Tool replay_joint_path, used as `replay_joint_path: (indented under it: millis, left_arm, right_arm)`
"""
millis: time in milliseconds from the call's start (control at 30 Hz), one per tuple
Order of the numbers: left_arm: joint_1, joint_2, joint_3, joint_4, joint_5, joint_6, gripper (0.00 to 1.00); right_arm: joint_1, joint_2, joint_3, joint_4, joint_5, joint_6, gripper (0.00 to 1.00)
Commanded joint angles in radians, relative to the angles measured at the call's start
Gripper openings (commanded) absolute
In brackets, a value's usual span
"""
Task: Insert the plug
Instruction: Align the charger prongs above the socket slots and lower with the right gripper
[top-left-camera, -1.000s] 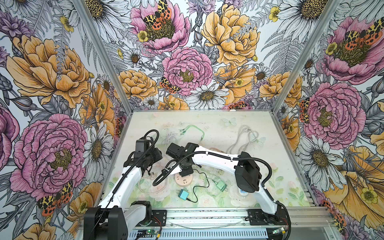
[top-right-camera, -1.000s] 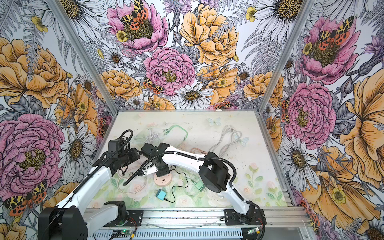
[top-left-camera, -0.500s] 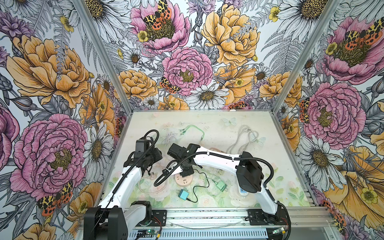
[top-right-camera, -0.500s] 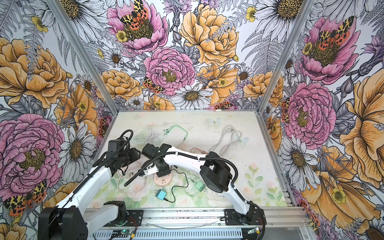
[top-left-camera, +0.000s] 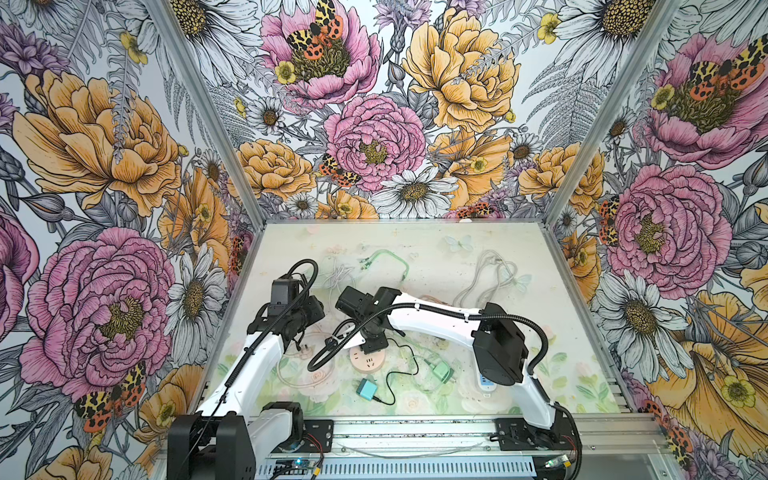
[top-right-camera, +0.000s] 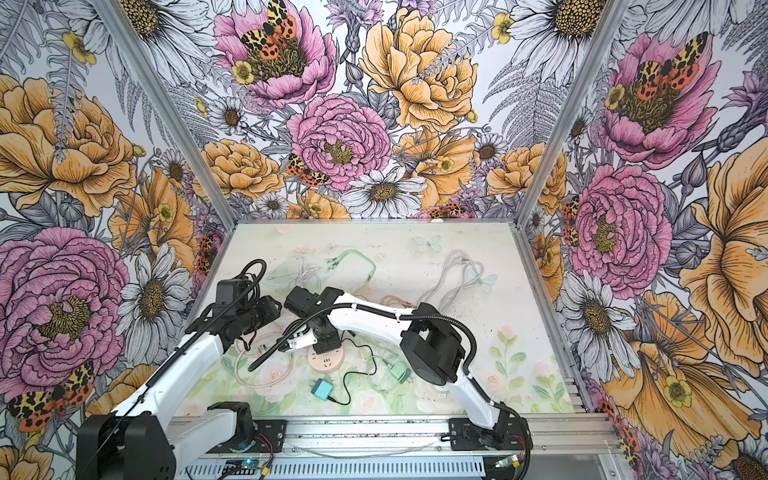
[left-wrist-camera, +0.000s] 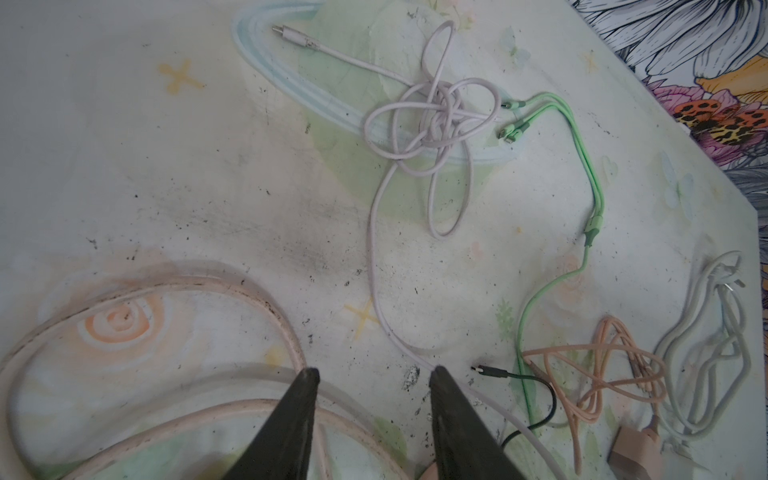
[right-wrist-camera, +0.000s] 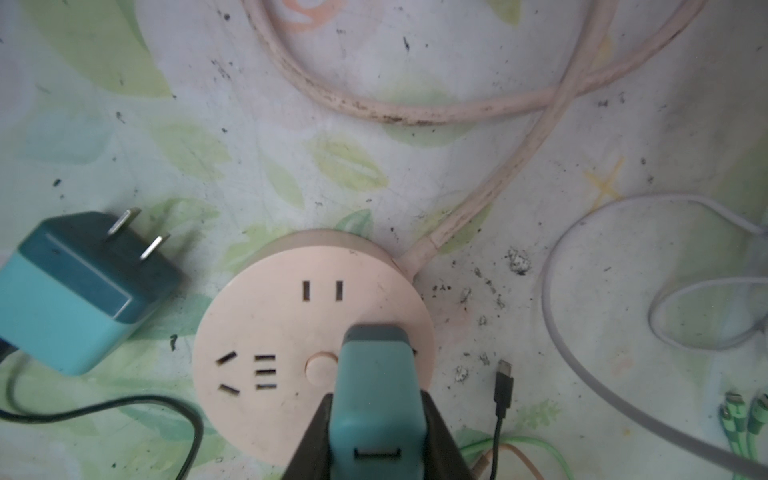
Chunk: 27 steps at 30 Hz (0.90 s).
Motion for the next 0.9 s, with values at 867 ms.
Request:
replay_joint_path:
  millis: [867]
  left_arm:
    - [-0.003,-0.053,-0.021,0.002,0.021,0.009,0.47]
  right_arm:
    - [-0.017,-0.008,-0.136,0.043,0.088,0.034,0.41]
